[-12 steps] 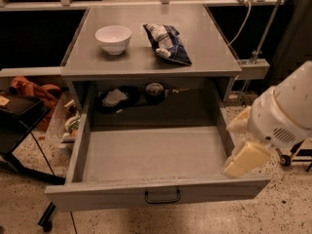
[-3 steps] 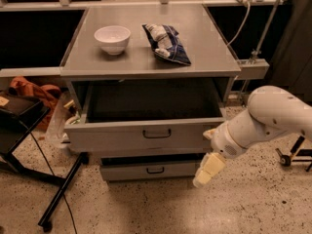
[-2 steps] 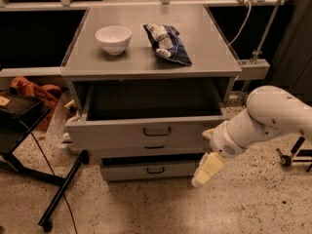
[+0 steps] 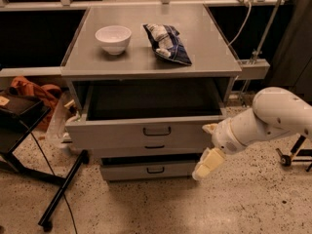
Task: Close top drawer
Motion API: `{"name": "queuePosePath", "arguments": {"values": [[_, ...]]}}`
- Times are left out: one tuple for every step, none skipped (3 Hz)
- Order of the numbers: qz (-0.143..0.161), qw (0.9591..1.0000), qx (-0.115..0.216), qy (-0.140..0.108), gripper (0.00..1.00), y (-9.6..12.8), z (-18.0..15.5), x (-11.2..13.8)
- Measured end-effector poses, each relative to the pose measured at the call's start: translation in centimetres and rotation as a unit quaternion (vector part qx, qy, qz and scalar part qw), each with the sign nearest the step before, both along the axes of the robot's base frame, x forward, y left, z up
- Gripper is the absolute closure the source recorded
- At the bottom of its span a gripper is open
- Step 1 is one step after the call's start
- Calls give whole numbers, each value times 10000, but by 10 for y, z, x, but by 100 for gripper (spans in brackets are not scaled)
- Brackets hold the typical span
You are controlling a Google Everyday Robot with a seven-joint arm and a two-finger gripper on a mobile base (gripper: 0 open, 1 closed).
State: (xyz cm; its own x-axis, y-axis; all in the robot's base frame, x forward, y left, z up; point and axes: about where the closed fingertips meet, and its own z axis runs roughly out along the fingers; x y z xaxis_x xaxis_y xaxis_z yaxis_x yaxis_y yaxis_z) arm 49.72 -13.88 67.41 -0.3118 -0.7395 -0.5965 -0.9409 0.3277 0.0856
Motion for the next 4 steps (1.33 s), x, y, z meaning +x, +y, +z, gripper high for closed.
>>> {"name": "queuePosePath", "arguments": {"values": [[164, 9994, 229, -218, 19, 3, 0, 37], [211, 9982, 403, -394, 42, 4, 2, 79], [101, 9960, 618, -640, 39, 0, 8, 111], [-15, 9937, 777, -808, 16, -4, 11, 129]]}}
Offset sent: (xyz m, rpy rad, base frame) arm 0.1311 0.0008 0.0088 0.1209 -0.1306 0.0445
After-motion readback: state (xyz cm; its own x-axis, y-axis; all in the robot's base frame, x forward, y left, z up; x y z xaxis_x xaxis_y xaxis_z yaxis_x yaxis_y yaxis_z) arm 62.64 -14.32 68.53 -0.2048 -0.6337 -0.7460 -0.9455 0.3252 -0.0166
